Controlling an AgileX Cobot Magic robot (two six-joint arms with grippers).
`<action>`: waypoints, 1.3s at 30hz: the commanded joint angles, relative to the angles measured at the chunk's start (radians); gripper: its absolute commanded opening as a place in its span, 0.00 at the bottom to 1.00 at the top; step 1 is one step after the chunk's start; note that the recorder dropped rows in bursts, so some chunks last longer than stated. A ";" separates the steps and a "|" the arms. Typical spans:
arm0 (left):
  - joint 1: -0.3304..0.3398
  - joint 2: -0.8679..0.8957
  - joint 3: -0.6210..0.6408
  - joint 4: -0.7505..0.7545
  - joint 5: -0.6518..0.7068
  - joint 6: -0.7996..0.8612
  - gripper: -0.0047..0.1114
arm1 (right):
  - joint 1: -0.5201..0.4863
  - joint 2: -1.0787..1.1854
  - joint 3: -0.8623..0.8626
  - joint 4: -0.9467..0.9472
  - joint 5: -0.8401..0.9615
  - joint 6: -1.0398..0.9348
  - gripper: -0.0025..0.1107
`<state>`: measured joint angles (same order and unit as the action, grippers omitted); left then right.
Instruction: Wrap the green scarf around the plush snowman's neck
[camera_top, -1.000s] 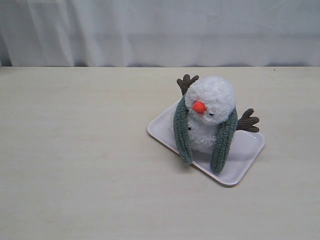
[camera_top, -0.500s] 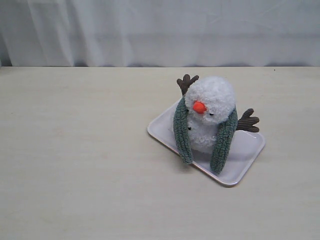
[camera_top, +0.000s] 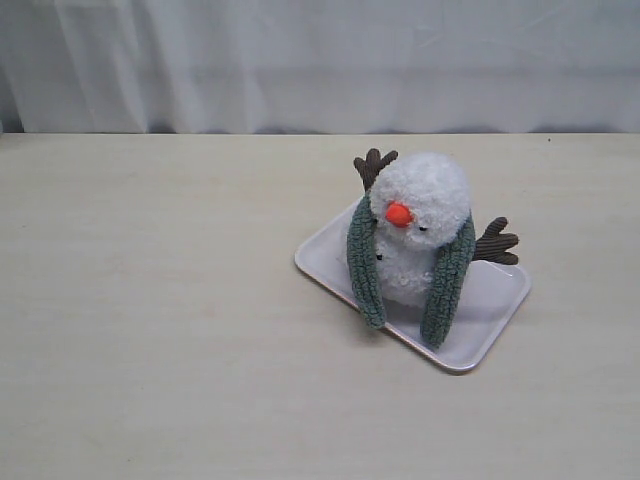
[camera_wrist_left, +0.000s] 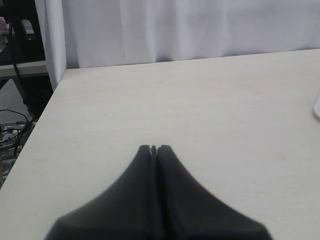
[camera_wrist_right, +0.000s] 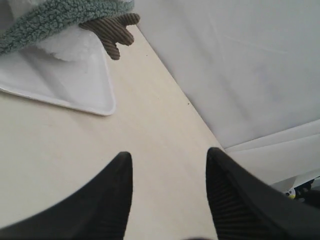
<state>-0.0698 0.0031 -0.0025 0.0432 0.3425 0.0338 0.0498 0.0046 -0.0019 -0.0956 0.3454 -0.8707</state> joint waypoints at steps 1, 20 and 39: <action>-0.007 -0.003 0.003 -0.003 -0.012 0.004 0.04 | -0.004 -0.005 0.002 0.081 0.004 0.004 0.42; -0.007 -0.003 0.003 -0.003 -0.012 0.004 0.04 | -0.004 -0.005 0.002 0.238 0.000 0.004 0.42; -0.007 -0.003 0.003 -0.003 -0.012 0.004 0.04 | -0.004 -0.005 0.002 0.073 -0.007 0.702 0.42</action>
<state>-0.0698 0.0031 -0.0025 0.0432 0.3425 0.0338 0.0498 0.0046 -0.0019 0.0133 0.3472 -0.3797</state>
